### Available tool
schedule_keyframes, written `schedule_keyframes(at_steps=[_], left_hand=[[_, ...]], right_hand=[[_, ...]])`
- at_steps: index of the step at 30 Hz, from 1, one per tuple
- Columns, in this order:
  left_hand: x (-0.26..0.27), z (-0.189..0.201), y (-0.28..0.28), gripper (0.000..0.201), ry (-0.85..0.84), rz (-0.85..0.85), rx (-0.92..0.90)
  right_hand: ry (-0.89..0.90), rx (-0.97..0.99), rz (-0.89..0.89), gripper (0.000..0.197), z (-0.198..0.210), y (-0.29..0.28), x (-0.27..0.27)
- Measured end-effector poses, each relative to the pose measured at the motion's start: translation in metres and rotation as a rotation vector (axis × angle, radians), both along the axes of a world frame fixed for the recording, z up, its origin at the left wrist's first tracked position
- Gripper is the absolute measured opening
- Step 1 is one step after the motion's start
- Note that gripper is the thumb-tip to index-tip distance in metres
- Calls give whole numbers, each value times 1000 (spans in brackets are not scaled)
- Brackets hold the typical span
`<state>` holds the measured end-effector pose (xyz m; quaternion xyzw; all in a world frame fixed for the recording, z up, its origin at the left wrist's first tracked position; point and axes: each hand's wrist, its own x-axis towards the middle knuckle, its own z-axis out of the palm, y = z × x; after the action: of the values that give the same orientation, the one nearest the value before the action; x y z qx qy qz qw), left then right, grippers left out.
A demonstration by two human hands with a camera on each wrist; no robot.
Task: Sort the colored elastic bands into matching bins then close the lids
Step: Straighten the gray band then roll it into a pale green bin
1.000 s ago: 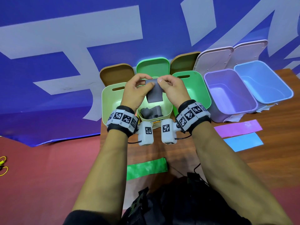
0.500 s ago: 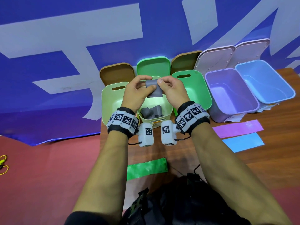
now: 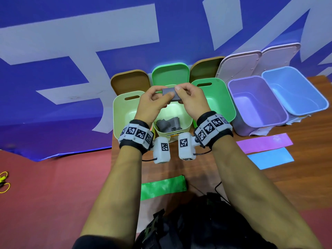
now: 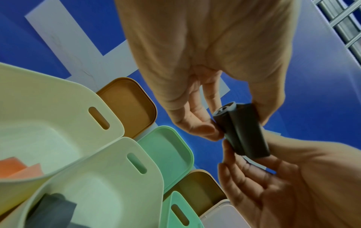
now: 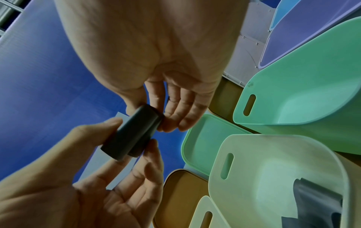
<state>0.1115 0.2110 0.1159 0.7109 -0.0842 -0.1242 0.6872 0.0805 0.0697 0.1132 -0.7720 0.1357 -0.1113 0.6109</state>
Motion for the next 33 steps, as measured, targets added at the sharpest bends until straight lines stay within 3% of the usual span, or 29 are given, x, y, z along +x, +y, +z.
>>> schedule_keyframes(at_steps=[6,10,19,24,33], left_hand=[[2,-4,-1,16,-30,9,21],[4,-7,-1,18,-24,20,41],[11,-15,-4,41,81,41,66],[16,-20,-3,14,14,38,64],[24,-43,-5,13,18,11,126]], right_hand=[[21,85,-22,23,-2,0,-2],[70,202,6,14,0,2,-4],[72,101,20,17,-14,0,2],[114,72,6,24,-25,-1,10],[233,83,-39,20,-47,-7,16]])
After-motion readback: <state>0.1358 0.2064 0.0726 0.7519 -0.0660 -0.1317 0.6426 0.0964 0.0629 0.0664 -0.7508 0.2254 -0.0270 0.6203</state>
